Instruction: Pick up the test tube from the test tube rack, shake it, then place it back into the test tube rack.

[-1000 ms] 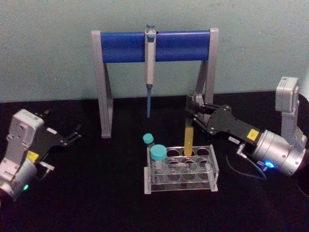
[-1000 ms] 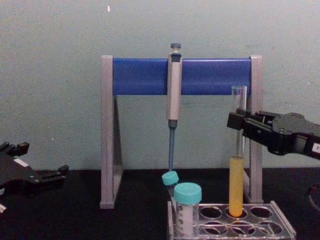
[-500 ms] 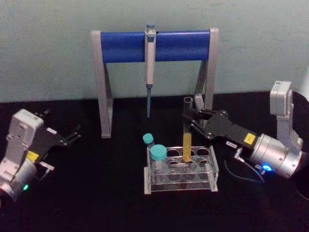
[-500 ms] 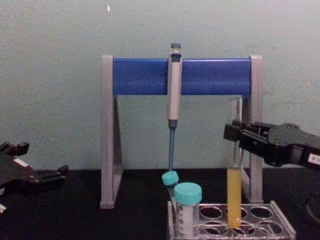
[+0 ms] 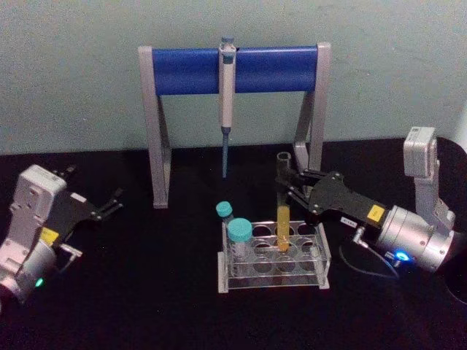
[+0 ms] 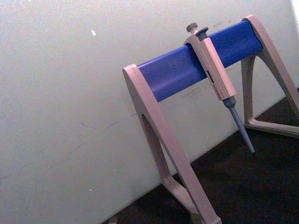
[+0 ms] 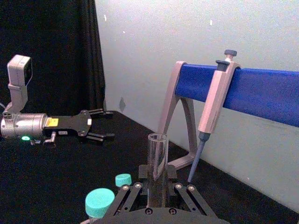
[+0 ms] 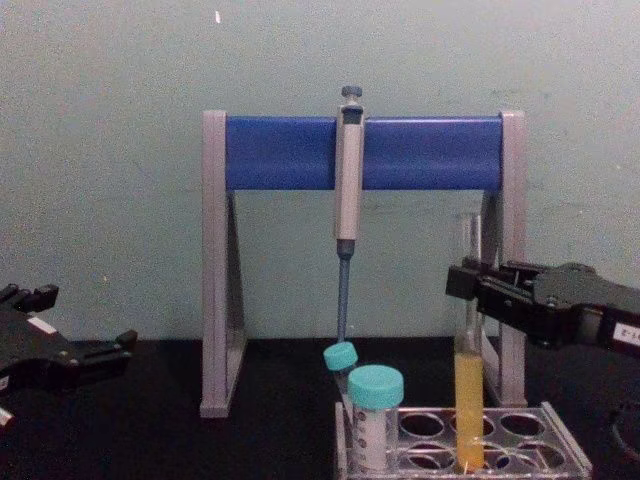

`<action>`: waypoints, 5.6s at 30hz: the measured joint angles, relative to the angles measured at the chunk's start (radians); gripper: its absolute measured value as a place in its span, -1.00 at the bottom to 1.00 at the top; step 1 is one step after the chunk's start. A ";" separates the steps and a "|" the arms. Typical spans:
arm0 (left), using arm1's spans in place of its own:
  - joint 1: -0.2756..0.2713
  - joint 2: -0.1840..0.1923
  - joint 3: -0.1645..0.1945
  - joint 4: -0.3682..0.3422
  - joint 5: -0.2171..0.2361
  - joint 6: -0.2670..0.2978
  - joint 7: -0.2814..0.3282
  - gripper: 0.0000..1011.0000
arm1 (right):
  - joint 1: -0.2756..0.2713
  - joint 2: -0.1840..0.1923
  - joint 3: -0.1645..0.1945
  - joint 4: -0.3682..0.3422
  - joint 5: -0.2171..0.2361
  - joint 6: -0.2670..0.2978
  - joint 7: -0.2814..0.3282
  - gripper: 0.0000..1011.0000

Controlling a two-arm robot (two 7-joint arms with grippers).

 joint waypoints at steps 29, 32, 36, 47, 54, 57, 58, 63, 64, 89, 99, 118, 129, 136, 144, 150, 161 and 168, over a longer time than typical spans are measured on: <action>0.000 0.000 0.000 0.000 0.000 0.000 0.000 0.98 | 0.025 -0.007 -0.027 0.050 -0.030 0.024 0.007 -0.55; 0.000 0.000 0.000 0.000 0.000 0.000 0.000 0.98 | 0.027 -0.008 -0.028 0.053 -0.031 0.026 0.007 -0.55; 0.000 0.000 0.000 0.000 0.000 0.000 0.000 0.98 | 0.028 -0.008 -0.030 0.053 -0.032 0.029 0.006 -0.55; 0.000 0.000 0.000 0.000 0.000 0.000 0.000 0.98 | 0.032 -0.008 -0.035 0.056 -0.034 0.039 0.006 -0.55; 0.000 0.000 0.000 0.000 0.000 0.000 0.000 0.98 | 0.032 -0.007 -0.035 0.054 -0.036 0.044 0.000 -0.55; 0.000 0.000 0.000 0.000 0.000 0.000 0.000 0.98 | 0.032 -0.007 -0.035 0.054 -0.036 0.044 0.000 -0.55; 0.000 0.000 0.000 0.000 0.000 0.000 0.000 0.98 | 0.032 -0.007 -0.035 0.054 -0.036 0.043 0.000 -0.55; 0.000 0.000 0.000 0.000 0.000 0.000 0.000 0.98 | 0.032 -0.007 -0.035 0.054 -0.036 0.043 0.001 -0.54; 0.000 0.000 0.000 0.000 0.000 0.000 0.000 0.98 | 0.032 -0.007 -0.035 0.054 -0.036 0.043 0.001 -0.55; 0.000 0.000 0.000 0.000 0.000 0.000 0.000 0.98 | 0.031 -0.007 -0.034 0.055 -0.037 0.042 0.002 0.35; 0.000 0.000 0.000 0.000 0.000 0.000 0.000 0.98 | 0.031 -0.007 -0.034 0.054 -0.036 0.041 0.002 0.90; 0.000 0.000 0.000 0.000 0.000 0.000 0.000 0.98 | -0.008 0.001 -0.001 -0.033 -0.043 -0.006 -0.048 0.98; 0.000 0.000 0.000 0.000 0.000 0.000 0.000 0.98 | -0.123 -0.009 0.116 -0.219 -0.152 -0.065 -0.318 0.98; 0.000 0.000 0.000 0.000 0.000 0.000 0.000 0.98 | -0.169 -0.042 0.160 -0.254 -0.254 0.059 -0.531 0.98; 0.000 0.000 0.000 0.000 0.000 0.000 0.000 0.98 | -0.191 -0.080 0.179 -0.235 -0.305 0.205 -0.648 0.98; 0.000 0.000 0.000 0.000 0.000 0.000 0.000 0.98 | -0.198 -0.097 0.180 -0.212 -0.324 0.295 -0.669 0.98; 0.000 0.000 0.000 0.000 0.000 0.000 0.000 0.98 | -0.199 -0.109 0.186 -0.191 -0.328 0.321 -0.648 0.98; 0.000 0.000 0.000 0.000 0.000 0.000 0.000 0.98 | -0.199 -0.107 0.185 -0.193 -0.328 0.320 -0.649 0.98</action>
